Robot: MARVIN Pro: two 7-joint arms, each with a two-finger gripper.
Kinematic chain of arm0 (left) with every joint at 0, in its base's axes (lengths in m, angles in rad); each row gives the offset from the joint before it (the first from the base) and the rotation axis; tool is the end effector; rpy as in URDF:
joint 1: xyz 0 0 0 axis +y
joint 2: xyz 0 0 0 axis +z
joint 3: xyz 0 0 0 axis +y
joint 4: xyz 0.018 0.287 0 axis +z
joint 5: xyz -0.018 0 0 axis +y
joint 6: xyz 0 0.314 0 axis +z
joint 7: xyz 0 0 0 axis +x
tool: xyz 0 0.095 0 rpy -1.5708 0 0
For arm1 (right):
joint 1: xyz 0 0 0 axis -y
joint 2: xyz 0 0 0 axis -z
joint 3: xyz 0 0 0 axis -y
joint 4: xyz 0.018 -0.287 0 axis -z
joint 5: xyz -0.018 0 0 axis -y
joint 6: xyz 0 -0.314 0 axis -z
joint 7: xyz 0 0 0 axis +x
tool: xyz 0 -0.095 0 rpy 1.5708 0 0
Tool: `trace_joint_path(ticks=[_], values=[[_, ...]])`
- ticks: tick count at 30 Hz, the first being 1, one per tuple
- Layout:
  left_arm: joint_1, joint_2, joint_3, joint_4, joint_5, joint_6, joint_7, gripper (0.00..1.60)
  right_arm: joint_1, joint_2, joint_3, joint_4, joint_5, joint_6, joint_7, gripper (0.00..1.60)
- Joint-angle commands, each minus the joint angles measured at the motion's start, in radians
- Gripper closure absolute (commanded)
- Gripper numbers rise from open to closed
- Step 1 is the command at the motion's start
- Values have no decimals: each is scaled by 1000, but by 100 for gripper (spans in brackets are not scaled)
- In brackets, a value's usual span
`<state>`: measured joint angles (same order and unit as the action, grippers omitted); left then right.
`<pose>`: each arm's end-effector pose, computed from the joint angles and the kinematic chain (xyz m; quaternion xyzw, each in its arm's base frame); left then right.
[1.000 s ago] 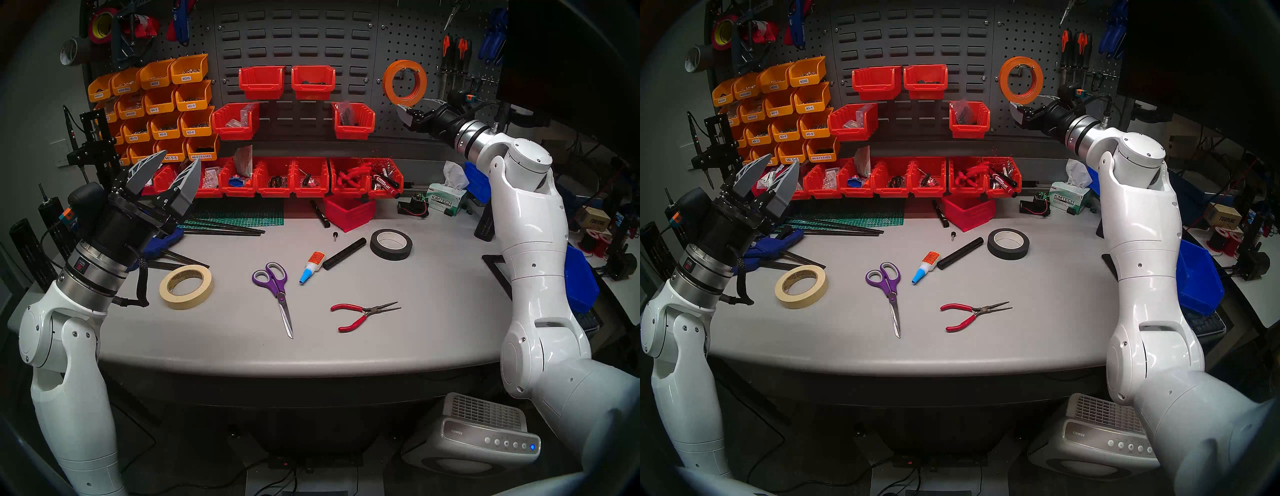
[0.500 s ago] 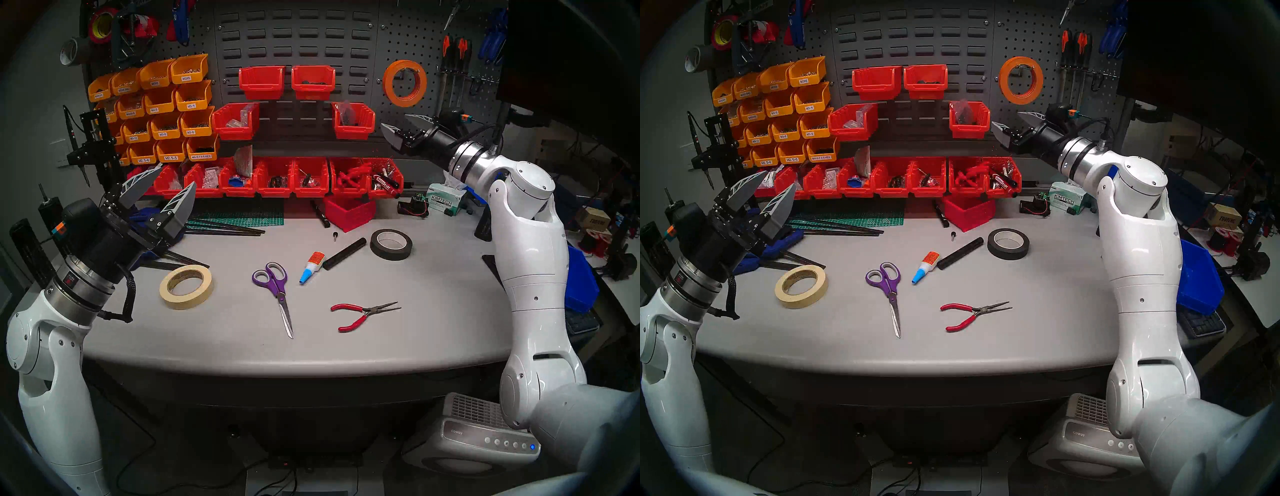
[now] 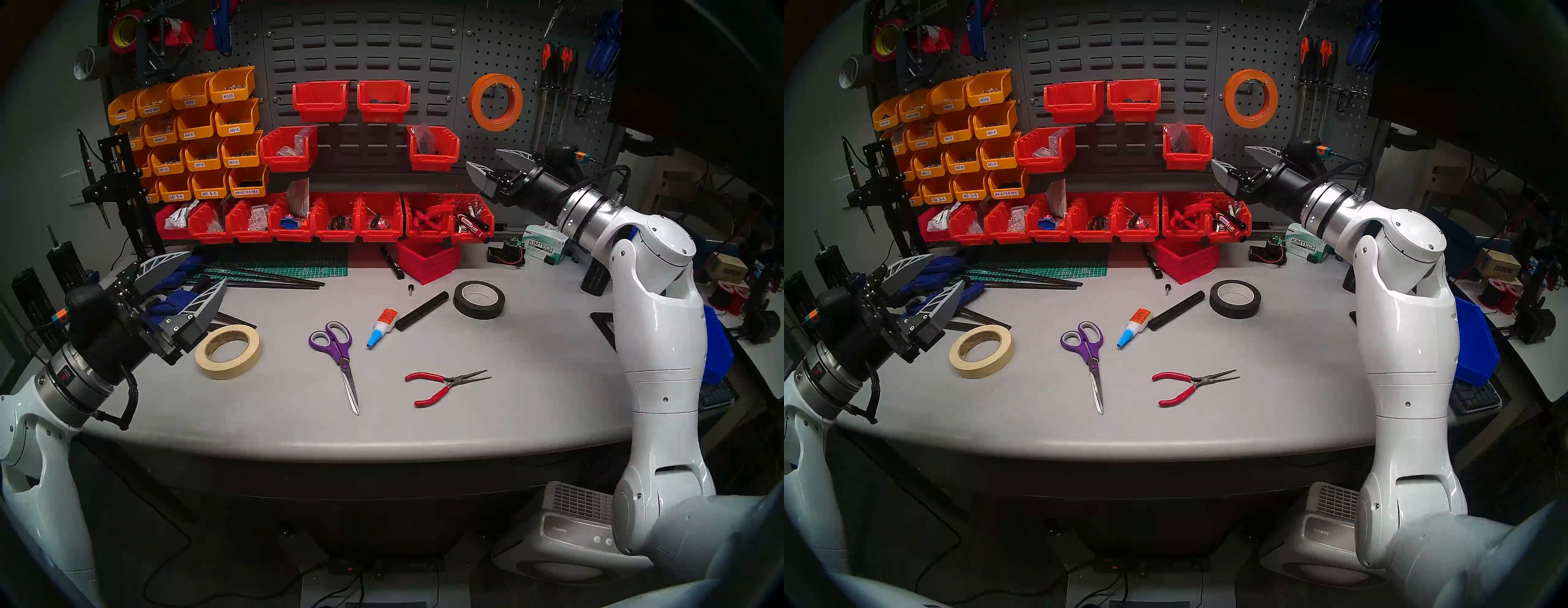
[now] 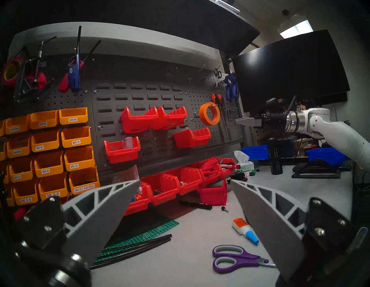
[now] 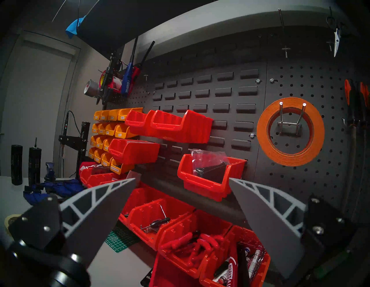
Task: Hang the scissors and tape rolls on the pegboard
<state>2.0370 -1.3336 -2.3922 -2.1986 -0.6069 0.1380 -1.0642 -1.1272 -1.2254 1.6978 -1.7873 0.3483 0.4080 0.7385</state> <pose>0.2195 0.1755 -0.1277 0.5892 -0.2503 0.7523 0.1558 0.4543 -0.0588 -0.0284 -0.5648 -0.2704 -0.7523 0.2046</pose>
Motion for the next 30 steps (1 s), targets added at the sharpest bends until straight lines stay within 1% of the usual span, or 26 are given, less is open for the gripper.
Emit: trace_joint_path(ticks=[1, 2, 3, 5, 6, 7, 12, 15, 17, 18, 19, 21, 22, 25, 30], values=[[43, 105, -68, 43, -10, 33, -109, 0, -46, -15, 35, -129, 5, 36, -38, 0], [46, 113, -74, 49, -12, 40, -123, 0, -41, -16, 35, -119, 7, 35, -36, 0], [52, 129, -81, 56, -10, 45, -146, 0, -57, -19, 40, -147, 4, 50, -49, 0], [60, 150, -88, 72, -7, 54, -183, 0, -61, -23, 42, -159, 3, 60, -57, 0], [60, 151, -90, 79, -5, 58, -193, 0, -62, -26, 42, -162, 3, 64, -59, 0], [66, 177, -90, 94, -4, 68, -220, 0, -75, -29, 47, -190, 0, 79, -71, 0], [62, 223, -91, 121, 13, 81, -280, 0, -94, -41, 57, -242, -4, 117, -105, 0], [55, 258, -83, 137, 22, 85, -302, 0, -116, -51, 63, -287, -8, 151, -132, 0], [42, 274, -73, 150, 30, 86, -304, 0, -128, -58, 67, -312, -10, 169, -147, 0], [37, 285, -66, 158, 36, 87, -307, 0, -144, -64, 73, -339, -14, 187, -164, 0], [30, 292, -60, 165, 42, 85, -306, 0, -135, -63, 71, -324, -11, 182, -159, 0], [21, 307, -46, 180, 65, 70, -301, 0, -154, -70, 79, -357, -16, 206, -177, 0], [13, 314, -39, 187, 70, 73, -298, 0, -158, -73, 81, -363, -17, 213, -182, 0], [-5, 333, -15, 211, 99, 65, -292, 0, -165, -78, 87, -376, -16, 230, -187, 0], [-50, 355, 26, 251, 141, 54, -258, 0, -174, -83, 91, -388, -17, 244, -187, 0]])
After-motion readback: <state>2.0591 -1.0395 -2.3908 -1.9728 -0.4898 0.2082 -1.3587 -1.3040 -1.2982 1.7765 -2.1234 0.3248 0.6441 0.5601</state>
